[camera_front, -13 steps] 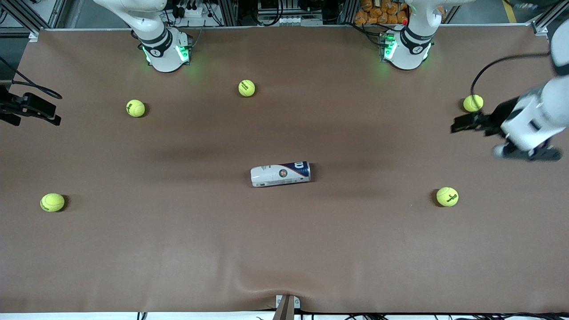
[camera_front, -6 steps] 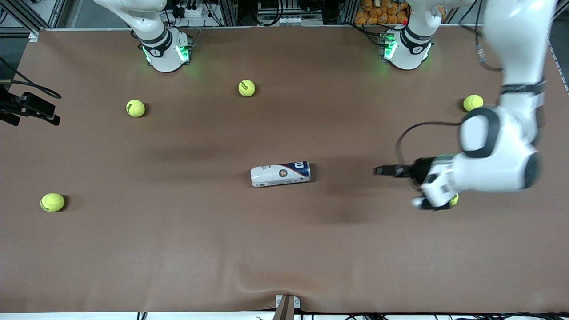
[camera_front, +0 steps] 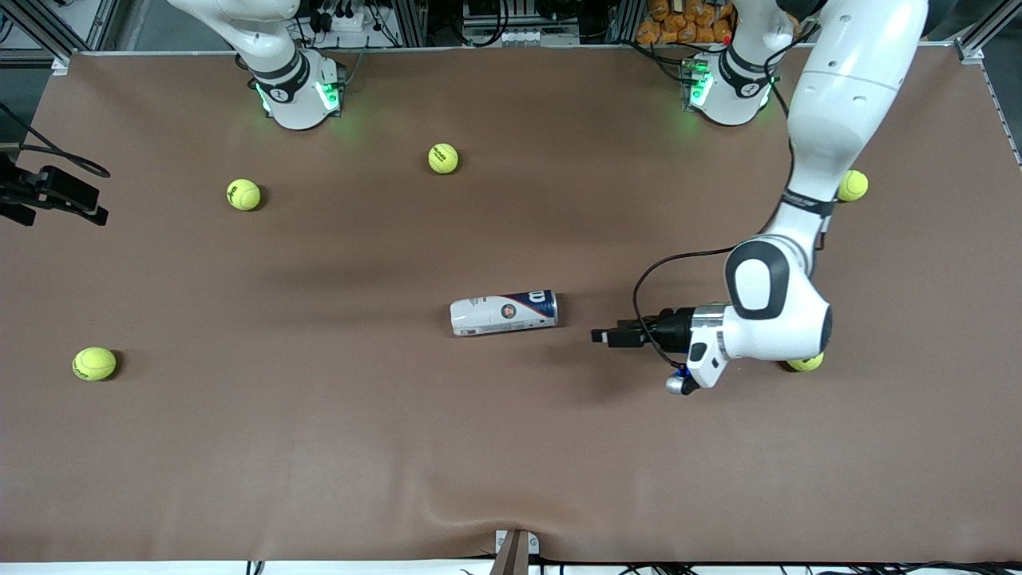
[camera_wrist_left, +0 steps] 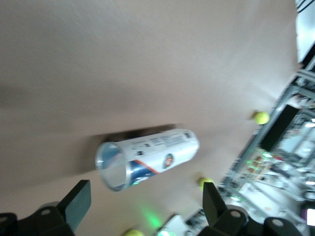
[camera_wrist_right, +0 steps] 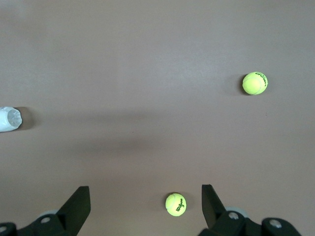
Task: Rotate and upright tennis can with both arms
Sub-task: 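Reach the left gripper toward the can's bottom end, then close the left gripper on the can's bottom end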
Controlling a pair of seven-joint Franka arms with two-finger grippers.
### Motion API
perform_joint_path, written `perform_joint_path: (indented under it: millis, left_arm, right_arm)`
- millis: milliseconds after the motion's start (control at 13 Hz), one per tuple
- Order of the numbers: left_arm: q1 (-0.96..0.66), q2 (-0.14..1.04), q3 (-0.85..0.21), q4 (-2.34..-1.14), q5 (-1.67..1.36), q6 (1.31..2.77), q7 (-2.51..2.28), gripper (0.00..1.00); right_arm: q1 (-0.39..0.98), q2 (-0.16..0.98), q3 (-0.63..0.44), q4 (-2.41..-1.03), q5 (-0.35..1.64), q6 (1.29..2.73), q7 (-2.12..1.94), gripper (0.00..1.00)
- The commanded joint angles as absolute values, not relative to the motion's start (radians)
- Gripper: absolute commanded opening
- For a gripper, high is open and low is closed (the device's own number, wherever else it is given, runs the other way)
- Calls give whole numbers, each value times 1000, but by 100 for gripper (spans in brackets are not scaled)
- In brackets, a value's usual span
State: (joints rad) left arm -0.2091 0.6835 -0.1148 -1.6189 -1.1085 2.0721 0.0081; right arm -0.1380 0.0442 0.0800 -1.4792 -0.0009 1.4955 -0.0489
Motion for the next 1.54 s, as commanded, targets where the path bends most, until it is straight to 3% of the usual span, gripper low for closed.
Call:
perform_joint_path:
  millis: [0, 231, 615, 846, 1000, 1077, 1231, 1308, 1462]
  left_arm:
    - [-241, 686, -121, -1711, -1329, 2123, 171, 100]
    - [-259, 686, -120, -1819, -1497, 2143, 379, 100]
    - [-288, 741, -121, -1842, -1699, 2157, 558, 99]
    - [-330, 744, -121, -1839, -1784, 2157, 566, 79]
    - [-331, 749, -123, -1841, -1789, 2157, 592, 73]
    - [-336, 750, -123, -1839, -1789, 2157, 597, 62]
    - [-350, 746, -123, -1829, -1789, 2157, 595, 19]
    - [-350, 736, -121, -1821, -1787, 2157, 592, 2]
    - [-341, 727, -118, -1781, -1773, 2157, 578, 0]
  right_arm:
    - [-161, 38, 95, -1477, -12, 1497, -60, 100]
    - [-161, 38, 95, -1477, -12, 1497, -60, 100]
    - [-166, 38, 95, -1471, -12, 1496, -57, 100]
    - [-166, 38, 95, -1471, -12, 1496, -57, 100]
    - [-166, 38, 95, -1471, -12, 1497, -57, 100]
    - [-166, 38, 95, -1471, -12, 1496, -57, 100]
    - [-166, 38, 95, -1471, -12, 1496, -57, 100]
    - [-166, 38, 95, -1471, -12, 1496, -57, 100]
    - [-166, 38, 95, -1471, -12, 1496, -55, 100]
